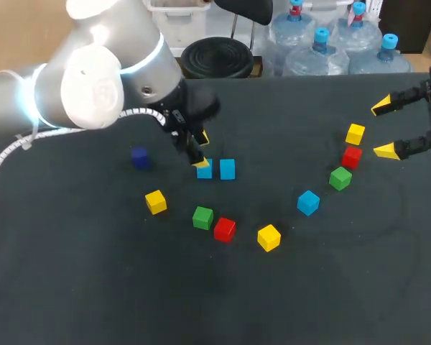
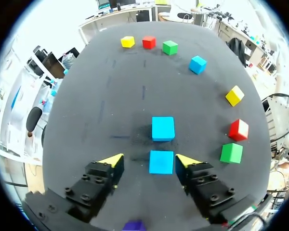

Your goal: Place the blue cubes, place green cubes on the blue cubes, place the yellow cubes on the green cubes, then place the red cubes on the yellow cubes, and place purple cube on the red cubes.

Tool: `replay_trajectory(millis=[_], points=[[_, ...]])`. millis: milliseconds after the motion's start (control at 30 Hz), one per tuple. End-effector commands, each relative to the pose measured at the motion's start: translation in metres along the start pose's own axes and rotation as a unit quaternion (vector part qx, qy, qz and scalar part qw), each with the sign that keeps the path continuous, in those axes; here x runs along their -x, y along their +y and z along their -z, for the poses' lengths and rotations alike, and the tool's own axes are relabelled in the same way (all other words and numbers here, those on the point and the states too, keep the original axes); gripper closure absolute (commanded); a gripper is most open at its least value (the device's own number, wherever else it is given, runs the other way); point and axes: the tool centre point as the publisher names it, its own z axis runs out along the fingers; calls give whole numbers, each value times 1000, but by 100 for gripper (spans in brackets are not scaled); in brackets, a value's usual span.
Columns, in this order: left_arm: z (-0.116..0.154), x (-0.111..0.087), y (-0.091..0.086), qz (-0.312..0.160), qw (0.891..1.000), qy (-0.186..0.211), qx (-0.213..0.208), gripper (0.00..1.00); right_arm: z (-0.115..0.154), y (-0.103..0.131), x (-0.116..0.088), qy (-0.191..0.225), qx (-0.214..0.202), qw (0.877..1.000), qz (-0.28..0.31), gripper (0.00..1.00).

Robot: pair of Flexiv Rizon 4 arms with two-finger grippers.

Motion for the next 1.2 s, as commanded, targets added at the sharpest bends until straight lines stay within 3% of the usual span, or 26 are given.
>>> replay_trajectory(millis=[33, 133, 333, 567, 633, 833, 900, 1067, 1200], points=[[14, -5, -7, -3, 1000, -1, 11, 19, -1, -1, 0, -1, 0, 1000, 1, 0], [18, -7, -7, -4, 1000, -1, 13, 19, -1, -1, 0, -1, 0, 1000, 1, 0], [24, -9, -9, -3, 1000, -1, 17, 35, -1, -1, 0, -1, 0, 1000, 1, 0], [4, -8, -5, -11, 1000, 0, 0, 27, -1, -1, 0, -1, 0, 1000, 1, 0], [0, -6, -4, -16, 1000, -1, -5, 17, -1, -1, 0, -1, 0, 1000, 1, 0], [-10, -3, 0, -24, 1000, 2, -9, 26, -1, -1, 0, -1, 0, 1000, 1, 0], [-11, -4, 2, -24, 1000, 3, -10, 40, -1, -1, 0, -1, 0, 1000, 1, 0], [-13, -5, 2, -26, 1000, 6, -15, 41, -1, -1, 0, -1, 0, 1000, 1, 0], [-15, -7, -3, -24, 999, 9, -24, 36, -1, -1, 0, -1, 0, 1000, 1, 0]])
